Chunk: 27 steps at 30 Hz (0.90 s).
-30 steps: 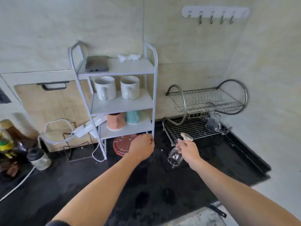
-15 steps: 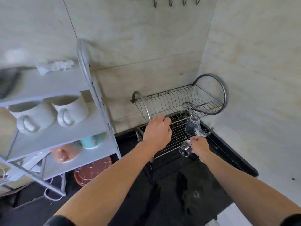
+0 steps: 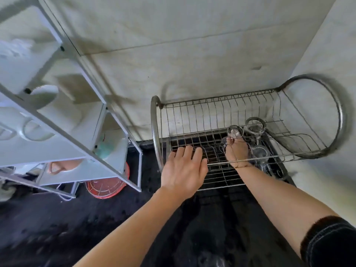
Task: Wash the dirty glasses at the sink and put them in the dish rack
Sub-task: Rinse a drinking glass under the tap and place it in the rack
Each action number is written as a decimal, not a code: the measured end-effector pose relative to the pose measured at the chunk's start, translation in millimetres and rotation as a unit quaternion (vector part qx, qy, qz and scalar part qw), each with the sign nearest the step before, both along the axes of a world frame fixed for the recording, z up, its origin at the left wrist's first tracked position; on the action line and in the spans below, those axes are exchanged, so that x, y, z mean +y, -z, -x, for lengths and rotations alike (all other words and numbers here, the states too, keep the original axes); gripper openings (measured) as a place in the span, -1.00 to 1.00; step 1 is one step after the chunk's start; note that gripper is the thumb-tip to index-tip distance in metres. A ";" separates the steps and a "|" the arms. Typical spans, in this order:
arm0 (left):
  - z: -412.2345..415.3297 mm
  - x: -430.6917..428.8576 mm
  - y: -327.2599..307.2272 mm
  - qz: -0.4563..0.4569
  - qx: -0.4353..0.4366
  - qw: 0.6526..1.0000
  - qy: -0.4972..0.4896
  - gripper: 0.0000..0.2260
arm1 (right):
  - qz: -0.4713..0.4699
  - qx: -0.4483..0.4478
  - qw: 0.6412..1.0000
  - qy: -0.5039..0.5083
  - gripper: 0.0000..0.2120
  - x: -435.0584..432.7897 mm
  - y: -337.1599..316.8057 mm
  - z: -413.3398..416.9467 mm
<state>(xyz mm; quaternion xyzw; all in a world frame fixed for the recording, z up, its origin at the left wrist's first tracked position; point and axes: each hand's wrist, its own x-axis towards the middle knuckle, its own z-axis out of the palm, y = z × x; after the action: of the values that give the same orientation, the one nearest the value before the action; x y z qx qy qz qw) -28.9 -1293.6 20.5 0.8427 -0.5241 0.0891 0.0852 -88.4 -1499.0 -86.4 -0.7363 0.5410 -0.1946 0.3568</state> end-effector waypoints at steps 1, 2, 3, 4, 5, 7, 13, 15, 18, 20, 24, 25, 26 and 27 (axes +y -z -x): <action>0.3 -0.9 0.9 0.007 -0.005 1.000 -0.006 -0.66 | -0.014 -0.013 1.000 0.001 -0.72 -3.8 4.1 -4.5; 0.4 -1.8 1.9 0.015 -0.009 1.000 -0.010 -0.66 | -0.028 -0.028 0.999 0.001 -0.72 -7.1 8.6 -7.8; 0.1 -2.7 3.4 0.025 -0.016 0.999 -0.013 -0.66 | -0.028 -0.048 0.998 0.013 -0.69 -9.0 13.1 -10.7; 0.1 -3.2 5.0 0.032 -0.023 0.999 -0.014 -0.66 | -0.023 -0.072 0.997 0.034 -0.68 -12.6 21.1 -13.0; 0.3 -3.4 6.5 0.038 -0.029 0.999 -0.012 -0.65 | -0.025 -0.080 0.995 0.051 -0.70 -14.4 25.7 -13.9; -0.1 -3.6 8.8 0.050 -0.038 0.998 -0.008 -0.65 | -0.026 -0.067 0.995 0.069 -0.76 -15.4 27.8 -13.5; 0.2 -3.0 8.5 0.050 -0.045 0.998 -0.004 -0.68 | -0.031 0.018 0.999 0.006 -0.72 -10.9 20.1 -7.5; 0.1 -2.1 7.4 0.045 -0.033 0.998 -0.004 -0.68 | -0.021 0.059 0.998 -0.010 -0.60 -4.8 14.9 -2.3; 0.6 3.7 2.0 0.059 0.003 0.998 0.014 -0.68 | -0.033 0.107 0.993 -0.048 -0.54 15.8 8.4 15.2; 3.0 15.8 -2.9 0.092 0.024 0.994 0.047 -0.73 | -0.061 0.117 0.989 -0.066 -0.69 36.5 4.9 29.7; 12.7 78.5 -6.1 0.101 0.010 0.988 0.114 -0.78 | -0.059 0.173 0.973 -0.141 -0.75 94.5 -8.0 48.1; 12.2 101.8 -3.2 0.085 0.017 0.990 0.114 -0.79 | -0.049 0.191 0.966 -0.164 -0.74 112.9 -11.9 49.0; 10.1 127.6 -0.2 0.065 0.027 0.992 0.103 -0.78 | -0.042 0.201 0.960 -0.188 -0.75 133.3 -15.3 48.7; 5.6 154.9 3.1 0.042 0.039 0.995 0.083 -0.77 | -0.039 0.208 0.954 -0.210 -0.77 155.6 -18.9 46.8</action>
<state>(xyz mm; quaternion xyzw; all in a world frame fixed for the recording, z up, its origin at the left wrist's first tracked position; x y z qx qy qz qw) -34.5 -1138.7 17.4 0.7951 -0.5839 0.0703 0.1482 -135.2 -1343.4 -67.5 -0.8433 0.4433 0.0636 0.2971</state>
